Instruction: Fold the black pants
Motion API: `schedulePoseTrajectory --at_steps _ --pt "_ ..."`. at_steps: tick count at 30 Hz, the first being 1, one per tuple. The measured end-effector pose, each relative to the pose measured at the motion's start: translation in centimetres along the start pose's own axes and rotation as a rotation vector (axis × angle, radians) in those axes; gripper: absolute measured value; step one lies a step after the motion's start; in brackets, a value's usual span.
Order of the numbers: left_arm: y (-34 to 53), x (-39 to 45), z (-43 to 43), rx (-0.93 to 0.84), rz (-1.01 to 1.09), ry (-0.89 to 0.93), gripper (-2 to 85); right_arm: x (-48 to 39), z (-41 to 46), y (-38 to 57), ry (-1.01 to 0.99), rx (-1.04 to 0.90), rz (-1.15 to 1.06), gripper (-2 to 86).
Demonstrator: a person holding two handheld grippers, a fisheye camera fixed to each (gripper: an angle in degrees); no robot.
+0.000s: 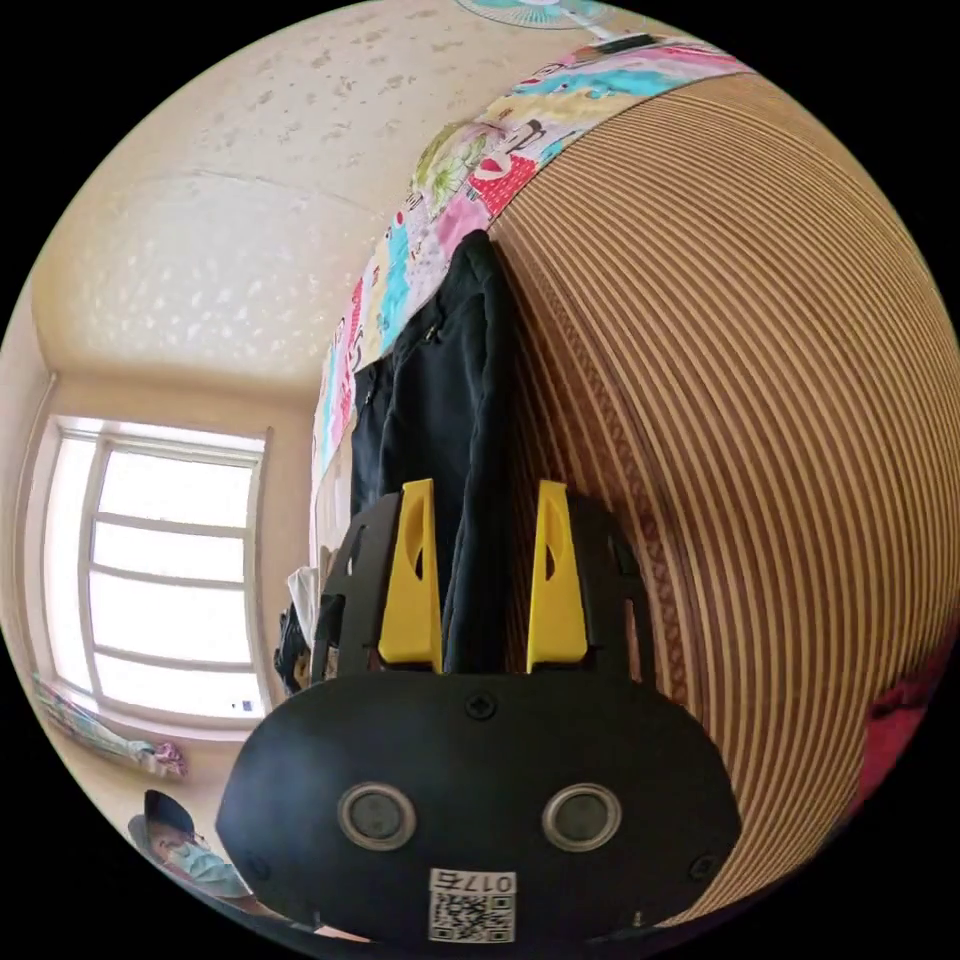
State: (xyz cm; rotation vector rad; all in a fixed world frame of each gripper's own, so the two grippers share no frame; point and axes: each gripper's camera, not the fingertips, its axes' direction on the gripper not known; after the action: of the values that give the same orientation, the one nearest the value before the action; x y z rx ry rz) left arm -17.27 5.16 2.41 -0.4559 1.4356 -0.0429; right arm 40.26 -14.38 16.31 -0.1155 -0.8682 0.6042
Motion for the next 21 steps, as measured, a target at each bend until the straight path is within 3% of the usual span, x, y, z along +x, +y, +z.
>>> schedulePoseTrajectory --at_steps 4,6,8,10,14,17,21 --pt "1.0 -2.1 -3.6 0.055 -0.088 0.135 3.6 -1.8 2.3 0.4 -0.376 0.098 0.118 4.8" --pt "2.1 -4.0 -6.9 0.131 -0.155 0.272 3.3 -7.8 5.7 1.4 -0.371 0.023 -0.062 4.0" --pt "3.0 -4.9 -8.9 0.151 -0.181 0.297 3.2 -12.4 8.8 3.2 -0.285 -0.056 -0.204 3.9" --pt "4.6 -5.3 -11.2 0.202 -0.199 0.229 3.5 -15.4 12.0 5.4 -0.242 -0.108 -0.297 4.2" --pt "6.9 -6.2 -14.9 0.216 -0.252 -0.105 4.6 -16.4 18.9 8.4 -0.26 -0.303 -0.301 6.7" --pt "7.9 -5.7 -15.9 0.25 -0.217 -0.154 5.9 -17.3 18.6 11.0 -0.224 -0.329 -0.365 8.9" --pt "7.7 -2.7 -15.8 0.315 -0.09 -0.351 7.0 -18.4 14.6 18.5 -0.159 -0.481 -0.579 11.1"
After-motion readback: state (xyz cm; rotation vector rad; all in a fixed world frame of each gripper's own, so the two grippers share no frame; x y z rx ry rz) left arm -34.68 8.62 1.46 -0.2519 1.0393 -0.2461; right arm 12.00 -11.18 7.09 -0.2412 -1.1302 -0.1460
